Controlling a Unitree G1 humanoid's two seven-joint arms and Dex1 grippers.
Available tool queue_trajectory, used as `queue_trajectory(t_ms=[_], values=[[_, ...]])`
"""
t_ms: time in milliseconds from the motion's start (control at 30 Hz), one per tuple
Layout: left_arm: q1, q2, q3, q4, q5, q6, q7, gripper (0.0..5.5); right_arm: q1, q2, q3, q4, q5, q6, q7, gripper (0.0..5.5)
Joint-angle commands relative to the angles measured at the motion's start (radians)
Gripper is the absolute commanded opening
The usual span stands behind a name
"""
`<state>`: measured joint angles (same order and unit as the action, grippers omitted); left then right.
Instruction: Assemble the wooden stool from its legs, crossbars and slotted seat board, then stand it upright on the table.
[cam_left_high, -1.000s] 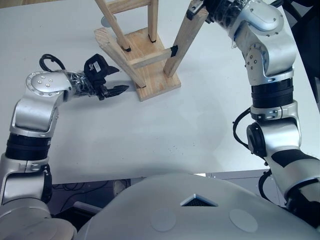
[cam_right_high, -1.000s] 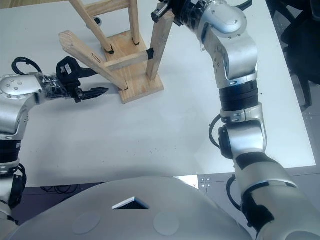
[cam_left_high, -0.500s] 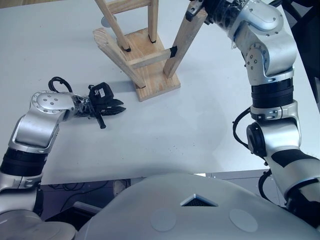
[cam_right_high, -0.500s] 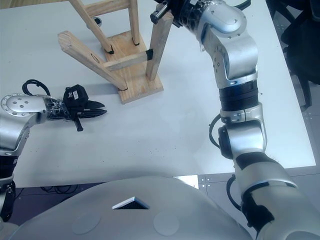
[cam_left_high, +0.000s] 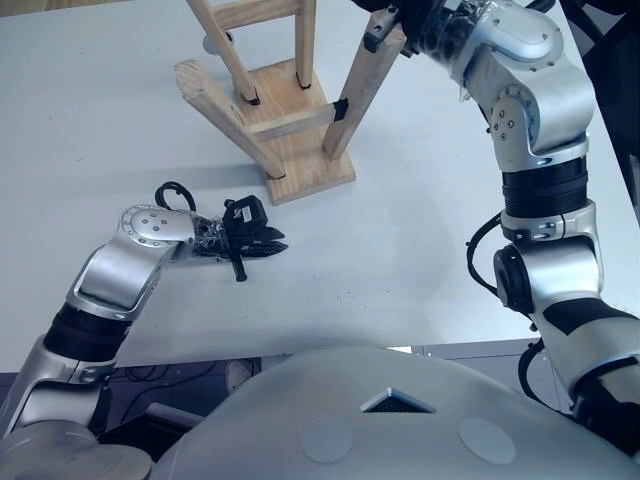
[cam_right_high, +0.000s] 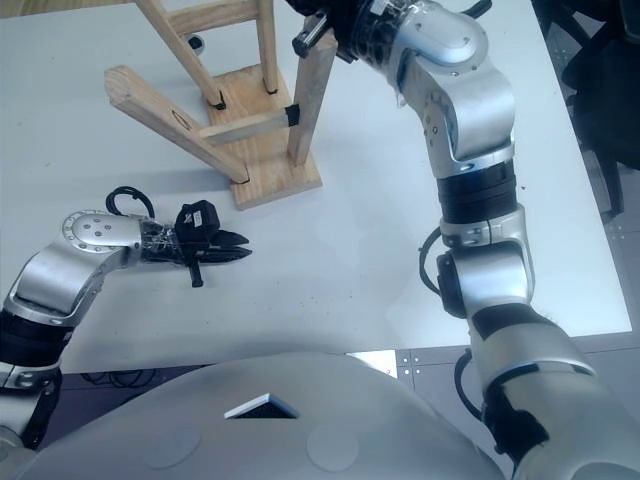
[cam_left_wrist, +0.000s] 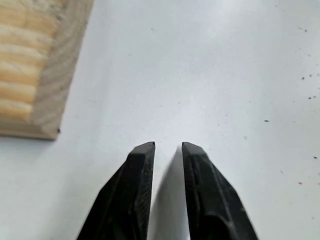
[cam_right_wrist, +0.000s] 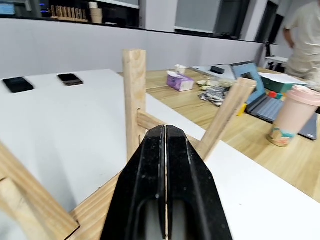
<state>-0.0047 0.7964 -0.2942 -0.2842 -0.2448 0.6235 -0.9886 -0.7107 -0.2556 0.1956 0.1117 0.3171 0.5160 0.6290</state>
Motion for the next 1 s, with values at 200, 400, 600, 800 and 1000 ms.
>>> queue_trajectory(t_ms=[200,400,600,800,1000], values=[[-0.075,-0.024,0.006,0.219,0.125,-0.102,0.108,0.96,0.108,-0.035,0.162,-0.009,-0.019,0.194,0.094,0.00],[-0.177,-0.034,0.007,0.376,0.176,-0.175,0.117,0.96,0.063,-0.023,0.157,0.026,-0.030,0.188,0.095,0.00],[-0.155,-0.023,0.054,0.341,0.168,-0.174,0.122,0.96,0.091,-0.035,0.150,0.003,-0.023,0.202,0.085,0.00],[-0.299,-0.159,0.101,0.513,0.197,-0.208,0.267,0.96,0.020,0.053,0.187,0.027,-0.011,0.216,0.083,0.00],[-0.396,-0.258,0.102,0.671,0.225,-0.276,0.320,0.96,-0.092,0.168,0.228,0.121,-0.035,0.182,0.091,0.00]])
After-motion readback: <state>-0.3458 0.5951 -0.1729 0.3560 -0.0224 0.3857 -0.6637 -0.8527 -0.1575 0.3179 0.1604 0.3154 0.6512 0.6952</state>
